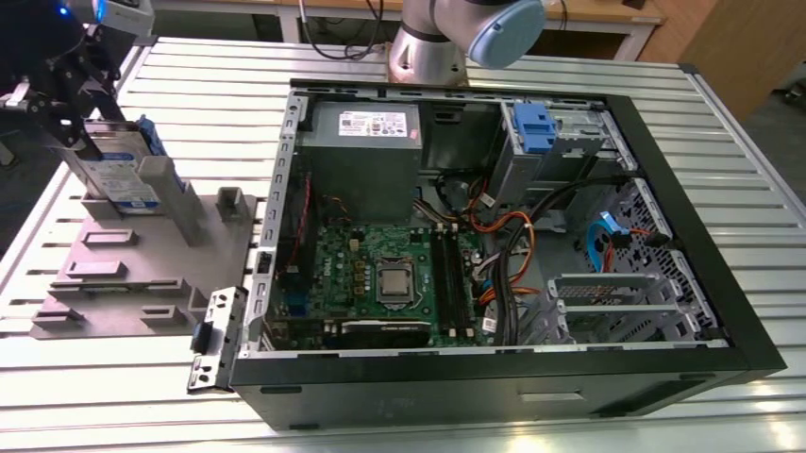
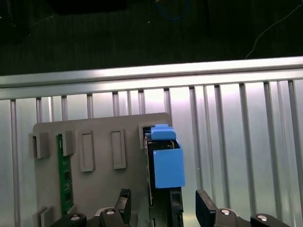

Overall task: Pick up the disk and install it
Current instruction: 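Pick up the disk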

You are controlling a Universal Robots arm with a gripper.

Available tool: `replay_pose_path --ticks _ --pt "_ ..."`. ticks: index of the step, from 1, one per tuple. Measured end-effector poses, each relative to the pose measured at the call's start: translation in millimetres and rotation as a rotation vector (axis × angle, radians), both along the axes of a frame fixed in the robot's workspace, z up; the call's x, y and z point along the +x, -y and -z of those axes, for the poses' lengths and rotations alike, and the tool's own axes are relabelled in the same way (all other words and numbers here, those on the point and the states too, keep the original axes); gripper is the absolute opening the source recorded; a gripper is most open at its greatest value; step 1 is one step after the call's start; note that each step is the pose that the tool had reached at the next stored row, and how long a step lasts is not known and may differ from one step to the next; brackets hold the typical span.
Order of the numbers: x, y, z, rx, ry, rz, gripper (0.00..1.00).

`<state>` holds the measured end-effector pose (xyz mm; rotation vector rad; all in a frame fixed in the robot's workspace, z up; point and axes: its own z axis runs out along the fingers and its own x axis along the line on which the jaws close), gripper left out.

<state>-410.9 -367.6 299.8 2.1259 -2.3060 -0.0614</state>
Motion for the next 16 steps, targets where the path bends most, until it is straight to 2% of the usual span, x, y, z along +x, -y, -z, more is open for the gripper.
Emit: replay_pose_path --ticks 3,7,12,16 --pt "-0.1 0.0 0.4 0.0 0.0001 -0.024 0.65" --pt "0.0 0.0 0.5 0.0001 0.0002 -0.026 0.65" --pt "0.0 0.0 -0.2 0.009 0.0006 -0.033 0.65" --pt "0.0 0.0 -0.4 0.0107 0.0017 -0.056 0.65"
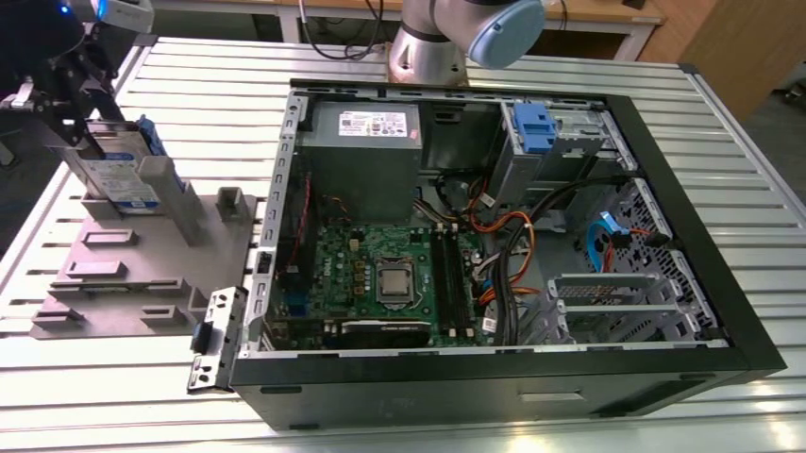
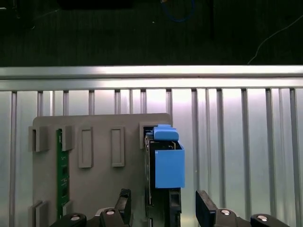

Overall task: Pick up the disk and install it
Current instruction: 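Pick up the disk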

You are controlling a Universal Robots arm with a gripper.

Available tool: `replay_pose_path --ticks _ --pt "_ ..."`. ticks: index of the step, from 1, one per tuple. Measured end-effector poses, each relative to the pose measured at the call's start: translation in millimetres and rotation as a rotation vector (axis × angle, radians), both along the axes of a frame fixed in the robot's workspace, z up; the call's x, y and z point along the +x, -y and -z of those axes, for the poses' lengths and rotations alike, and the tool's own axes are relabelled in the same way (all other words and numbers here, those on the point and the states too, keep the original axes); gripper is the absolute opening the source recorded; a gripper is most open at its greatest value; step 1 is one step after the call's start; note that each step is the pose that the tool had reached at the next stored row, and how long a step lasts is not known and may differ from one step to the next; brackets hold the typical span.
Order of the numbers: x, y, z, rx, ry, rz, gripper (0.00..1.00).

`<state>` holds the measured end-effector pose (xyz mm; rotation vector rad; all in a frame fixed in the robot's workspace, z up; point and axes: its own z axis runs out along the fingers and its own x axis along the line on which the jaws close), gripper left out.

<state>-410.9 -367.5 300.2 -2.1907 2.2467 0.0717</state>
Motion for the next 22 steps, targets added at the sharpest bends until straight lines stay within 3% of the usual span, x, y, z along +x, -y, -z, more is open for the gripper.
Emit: replay_pose_path --ticks 6,10,22 --pt "0.0 -0.1 0.1 0.0015 0.0002 -0.036 0.65" --pt "0.1 -1.6 0.1 0.0104 0.0004 -0.039 0.65" --pt "0.0 -1.8 -0.2 0.0106 0.0005 -0.039 0.64"
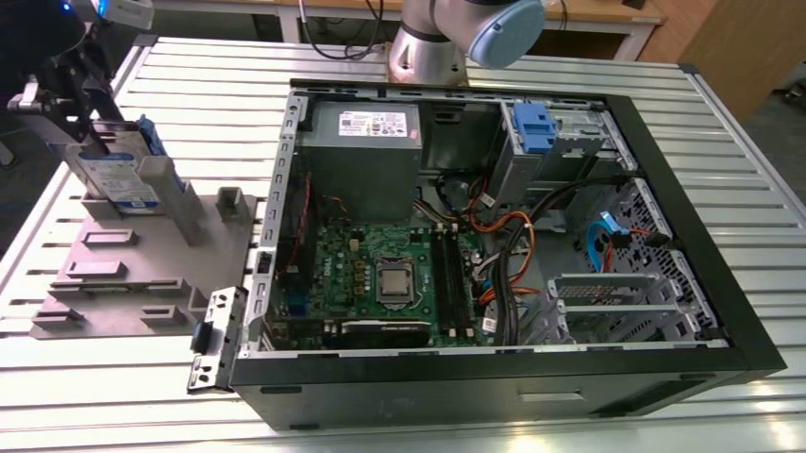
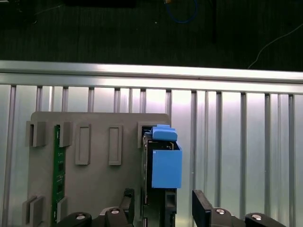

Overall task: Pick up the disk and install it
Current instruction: 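Pick up the disk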

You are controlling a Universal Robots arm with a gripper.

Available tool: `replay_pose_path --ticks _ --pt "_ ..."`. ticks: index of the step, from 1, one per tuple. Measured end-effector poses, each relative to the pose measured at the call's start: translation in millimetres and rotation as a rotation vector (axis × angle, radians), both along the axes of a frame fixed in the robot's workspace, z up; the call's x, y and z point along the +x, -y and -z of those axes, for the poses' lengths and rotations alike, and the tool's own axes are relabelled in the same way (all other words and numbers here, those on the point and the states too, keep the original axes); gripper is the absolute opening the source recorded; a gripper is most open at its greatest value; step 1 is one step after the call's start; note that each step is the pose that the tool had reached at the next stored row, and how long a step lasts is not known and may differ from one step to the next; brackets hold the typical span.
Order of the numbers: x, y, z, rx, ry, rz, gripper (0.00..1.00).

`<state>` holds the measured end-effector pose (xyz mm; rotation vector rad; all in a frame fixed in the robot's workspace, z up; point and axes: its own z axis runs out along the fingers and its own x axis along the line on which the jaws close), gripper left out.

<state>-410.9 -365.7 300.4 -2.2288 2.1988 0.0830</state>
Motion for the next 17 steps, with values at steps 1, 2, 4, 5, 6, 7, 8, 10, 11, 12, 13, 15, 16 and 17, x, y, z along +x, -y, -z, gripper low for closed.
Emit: replay_pose_path --ticks 1,2,4,5,6,7,8,10,11,12,13,15,16,17 --pt "0.0 0.0 0.0 0.0001 0.0 0.0 0.57" --pt "0.0 0.0 0.0 0.0 0.0 0.0 0.51" --pt "0.0 0.0 -0.1 0.0 0.0 0.0 0.51" --pt "0.0 0.0 -0.1 0.0 0.0 0.0 0.45" --pt "0.0 0.0 -0.1 0.0 0.0 0.0 0.45" --pt "0.0 0.2 -0.2 -0.0001 -0.0002 0.0 0.45" --pt "-0.1 1.2 -0.3 -0.0001 -0.0003 0.0 0.45" --pt "0.0 3.0 -0.1 -0.0001 -0.0001 0.0 0.45" --pt "0.0 3.1 -0.1 0.0 -0.0001 0.0 0.45" --pt "0.0 3.1 -0.1 0.0 -0.0001 0.0 0.45" --pt "0.0 3.1 -0.1 0.0 0.0 0.0 0.45" --pt "0.0 3.2 0.0 0.0 0.0 0.0 0.45" --pt "0.0 3.2 0.0 0.0 0.0 0.0 0.45" --pt "0.0 3.2 0.0 0.0 0.0 0.0 0.45"
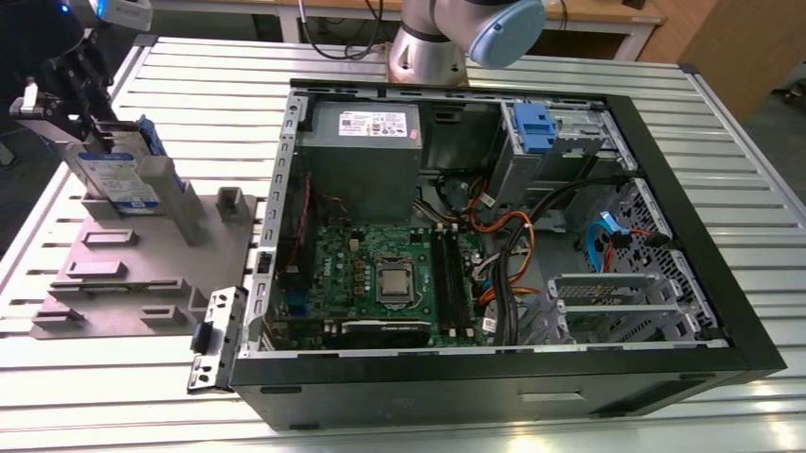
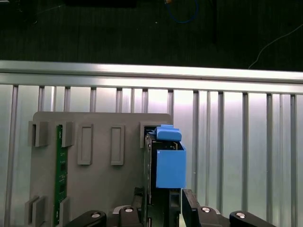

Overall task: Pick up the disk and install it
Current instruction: 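Pick up the disk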

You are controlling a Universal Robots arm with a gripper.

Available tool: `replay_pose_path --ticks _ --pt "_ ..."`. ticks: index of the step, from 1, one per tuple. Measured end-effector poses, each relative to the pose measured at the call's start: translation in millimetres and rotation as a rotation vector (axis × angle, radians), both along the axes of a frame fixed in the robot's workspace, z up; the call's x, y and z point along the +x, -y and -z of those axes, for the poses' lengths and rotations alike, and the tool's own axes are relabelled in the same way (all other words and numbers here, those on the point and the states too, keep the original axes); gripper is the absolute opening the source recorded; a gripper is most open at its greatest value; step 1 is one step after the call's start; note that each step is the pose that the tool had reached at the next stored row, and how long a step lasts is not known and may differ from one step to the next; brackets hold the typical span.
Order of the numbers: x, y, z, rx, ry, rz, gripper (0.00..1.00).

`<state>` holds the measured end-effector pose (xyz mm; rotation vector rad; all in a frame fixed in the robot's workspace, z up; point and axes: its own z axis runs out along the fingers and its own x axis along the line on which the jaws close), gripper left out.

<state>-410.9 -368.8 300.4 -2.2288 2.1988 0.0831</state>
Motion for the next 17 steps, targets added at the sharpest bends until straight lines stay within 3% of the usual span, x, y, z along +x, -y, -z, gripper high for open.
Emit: replay_pose_path --ticks 14,17 --pt "0.0 0.0 -0.6 0.0002 0.0 0.0 0.45" --pt "0.0 0.0 -0.6 0.0002 0.0 0.0 0.37"
